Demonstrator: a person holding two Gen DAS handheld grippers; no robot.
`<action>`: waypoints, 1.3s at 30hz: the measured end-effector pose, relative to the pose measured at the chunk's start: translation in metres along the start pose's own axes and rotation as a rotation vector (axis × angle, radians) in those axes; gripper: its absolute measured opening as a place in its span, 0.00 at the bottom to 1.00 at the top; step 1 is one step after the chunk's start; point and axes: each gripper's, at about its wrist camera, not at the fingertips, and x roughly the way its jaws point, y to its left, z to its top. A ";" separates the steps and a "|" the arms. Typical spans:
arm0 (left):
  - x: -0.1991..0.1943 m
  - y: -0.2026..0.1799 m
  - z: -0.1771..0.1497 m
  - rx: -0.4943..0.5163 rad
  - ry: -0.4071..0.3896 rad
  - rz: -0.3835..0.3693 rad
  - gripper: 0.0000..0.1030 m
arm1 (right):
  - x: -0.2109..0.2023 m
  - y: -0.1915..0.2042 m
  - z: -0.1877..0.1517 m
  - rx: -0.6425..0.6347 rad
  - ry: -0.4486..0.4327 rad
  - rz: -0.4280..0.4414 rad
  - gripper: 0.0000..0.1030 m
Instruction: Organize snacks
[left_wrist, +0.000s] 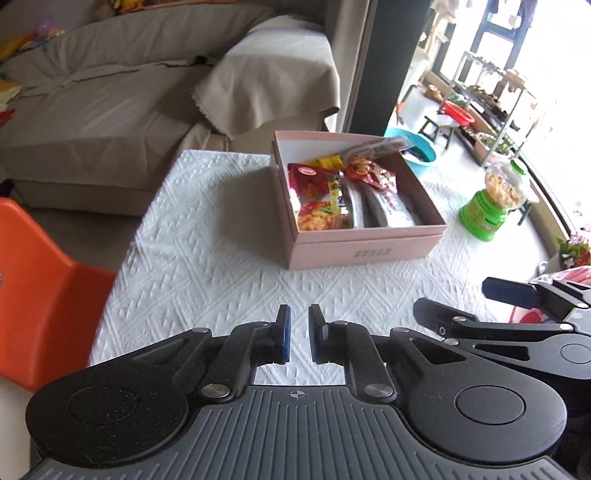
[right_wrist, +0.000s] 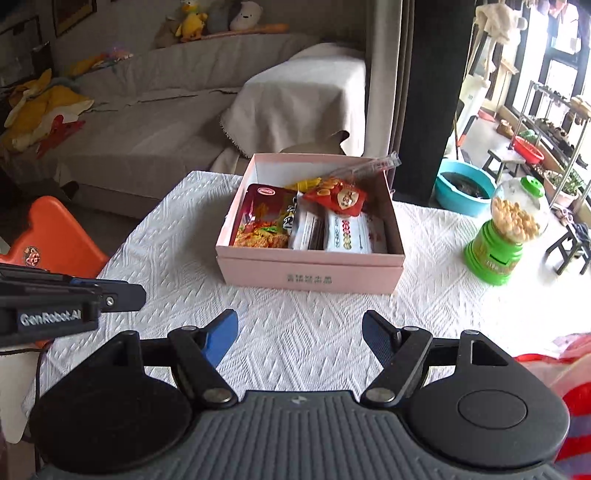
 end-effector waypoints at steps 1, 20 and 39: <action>-0.002 -0.004 -0.002 0.007 0.003 0.010 0.14 | -0.002 0.000 -0.001 0.008 0.003 0.001 0.73; -0.016 -0.015 -0.021 0.015 0.125 -0.009 0.14 | -0.015 -0.011 -0.031 0.098 0.076 0.007 0.73; -0.020 -0.014 -0.023 0.016 0.130 -0.023 0.14 | -0.019 -0.009 -0.036 0.120 0.084 0.003 0.73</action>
